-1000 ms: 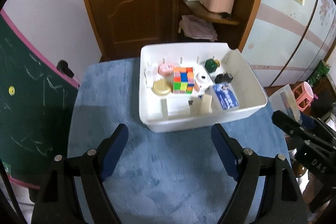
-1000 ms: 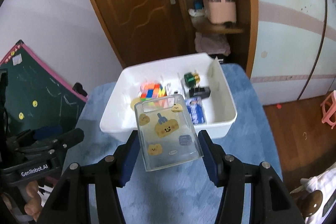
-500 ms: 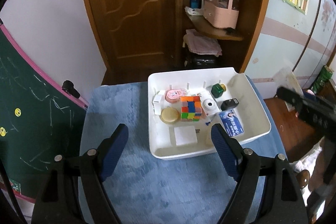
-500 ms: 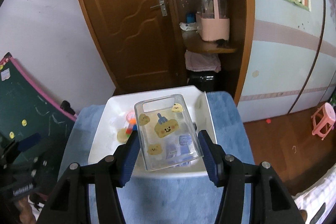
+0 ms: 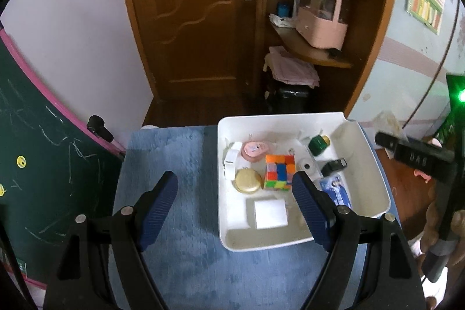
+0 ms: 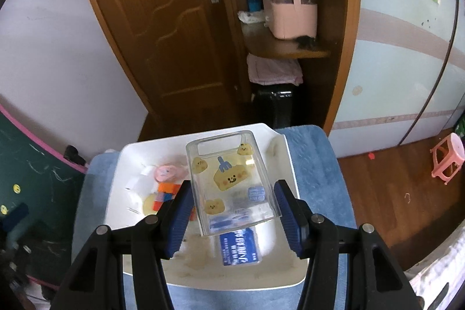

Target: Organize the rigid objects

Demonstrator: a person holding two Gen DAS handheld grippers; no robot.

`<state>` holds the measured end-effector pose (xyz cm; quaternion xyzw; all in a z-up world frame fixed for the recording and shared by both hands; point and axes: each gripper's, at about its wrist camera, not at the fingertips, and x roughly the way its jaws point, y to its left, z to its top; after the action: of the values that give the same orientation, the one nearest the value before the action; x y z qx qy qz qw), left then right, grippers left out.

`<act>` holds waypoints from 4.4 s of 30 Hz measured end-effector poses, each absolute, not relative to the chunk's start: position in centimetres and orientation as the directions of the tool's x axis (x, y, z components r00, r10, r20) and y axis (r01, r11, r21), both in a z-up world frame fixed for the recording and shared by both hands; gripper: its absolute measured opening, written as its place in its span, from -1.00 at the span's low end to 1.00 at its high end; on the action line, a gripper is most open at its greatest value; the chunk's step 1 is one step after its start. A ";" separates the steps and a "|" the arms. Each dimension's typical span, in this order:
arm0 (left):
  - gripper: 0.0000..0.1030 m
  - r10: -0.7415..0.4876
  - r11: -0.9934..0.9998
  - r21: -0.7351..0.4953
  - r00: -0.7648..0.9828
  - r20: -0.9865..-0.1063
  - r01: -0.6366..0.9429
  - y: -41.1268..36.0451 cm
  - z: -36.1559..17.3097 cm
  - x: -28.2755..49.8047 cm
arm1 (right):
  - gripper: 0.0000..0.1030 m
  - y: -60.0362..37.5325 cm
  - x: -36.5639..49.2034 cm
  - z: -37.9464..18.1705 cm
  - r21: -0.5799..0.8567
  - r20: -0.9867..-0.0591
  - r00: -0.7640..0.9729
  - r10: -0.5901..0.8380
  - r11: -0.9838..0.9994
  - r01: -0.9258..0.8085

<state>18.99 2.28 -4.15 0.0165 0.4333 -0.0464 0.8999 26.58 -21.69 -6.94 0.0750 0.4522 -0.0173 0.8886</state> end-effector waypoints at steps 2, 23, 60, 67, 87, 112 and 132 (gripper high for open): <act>0.62 -0.069 0.996 -0.016 0.611 -0.788 0.091 2.5 -4.9 19.6 | 0.10 -21.7 27.0 -7.9 0.103 -0.817 0.575 0.029 0.990 0.097; 0.62 -0.033 0.999 -0.008 0.502 -0.864 0.052 4.8 -11.2 21.5 | 0.11 -21.9 29.2 -18.2 0.071 -0.925 0.380 0.011 0.987 0.146; 0.62 -0.084 0.995 -0.048 0.446 -0.891 0.093 3.3 -11.8 18.8 | 0.20 -21.5 18.6 -12.4 0.236 -0.822 0.553 0.136 0.965 0.113; 0.62 -0.086 0.994 -0.049 0.446 -0.891 0.095 3.2 -10.9 17.0 | 0.20 -20.7 16.0 -10.9 0.245 -0.807 0.573 0.140 0.963 0.110; 0.62 -0.114 0.989 -0.047 0.511 -0.852 0.141 1.5 -2.7 6.9 | 0.20 -17.7 6.3 -3.4 0.236 -0.800 0.589 0.113 0.962 0.136; 0.62 -0.131 0.989 -0.067 0.587 -0.799 0.130 0.0 4.3 -2.5 | 0.49 -14.9 -3.2 4.0 0.141 -0.763 0.642 0.071 0.988 0.058; 0.62 -0.081 0.996 -0.042 0.573 -0.816 0.080 -0.1 4.7 -5.7 | 0.53 -14.1 -6.5 5.3 0.096 -0.757 0.650 0.060 0.995 0.020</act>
<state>-5.74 -0.08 4.67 -0.0005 0.4599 -0.0452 0.8868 -6.47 -14.06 5.34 0.0480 0.4180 0.0109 0.9071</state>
